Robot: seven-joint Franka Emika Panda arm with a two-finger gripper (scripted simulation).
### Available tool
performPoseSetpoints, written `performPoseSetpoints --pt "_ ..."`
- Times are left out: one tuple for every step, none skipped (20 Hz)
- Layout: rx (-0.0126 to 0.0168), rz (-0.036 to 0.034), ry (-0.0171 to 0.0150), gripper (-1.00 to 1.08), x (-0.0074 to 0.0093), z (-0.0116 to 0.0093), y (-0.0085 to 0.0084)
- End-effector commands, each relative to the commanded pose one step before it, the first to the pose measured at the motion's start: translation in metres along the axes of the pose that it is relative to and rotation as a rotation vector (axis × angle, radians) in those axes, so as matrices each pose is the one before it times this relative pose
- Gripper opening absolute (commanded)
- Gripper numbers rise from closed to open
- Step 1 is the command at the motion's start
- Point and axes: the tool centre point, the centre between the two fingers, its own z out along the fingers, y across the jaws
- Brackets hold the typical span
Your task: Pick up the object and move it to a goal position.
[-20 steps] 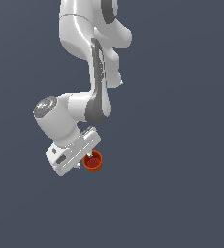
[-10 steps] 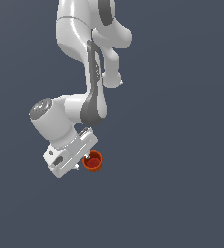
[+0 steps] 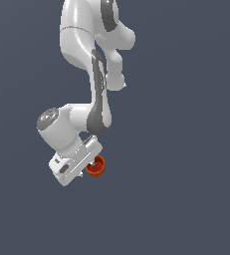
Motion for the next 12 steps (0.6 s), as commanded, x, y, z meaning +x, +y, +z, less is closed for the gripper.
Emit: performPoseSetpoints --pt "-0.00077 -0.00096 0.00045 0.28 0.00014 0.00550 -0.00004" --pt "0.00000 0.00000 0.00000 0.28 -0.00004 0.00043 0.00000" --pt "0.00000 0.00000 0.00000 -1.00 0.00000 0.00000 0.00000" --pt "0.00000 0.00000 0.00000 -1.00 0.00000 0.00000 0.00000" --pt "0.00000 0.00000 0.00000 -1.00 0.00000 0.00000 0.00000" --pt "0.00000 0.00000 0.00000 -1.00 0.00000 0.00000 0.00000" --pt "0.00000 0.00000 0.00000 -1.00 0.00000 0.00000 0.00000" --pt "0.00000 0.00000 0.00000 -1.00 0.00000 0.00000 0.00000" --pt "0.00000 0.00000 0.00000 -1.00 0.00000 0.00000 0.00000" --pt "0.00000 0.00000 0.00000 -1.00 0.00000 0.00000 0.00000" --pt "0.00000 0.00000 0.00000 -1.00 0.00000 0.00000 0.00000" --pt "0.00000 0.00000 0.00000 -1.00 0.00000 0.00000 0.00000"
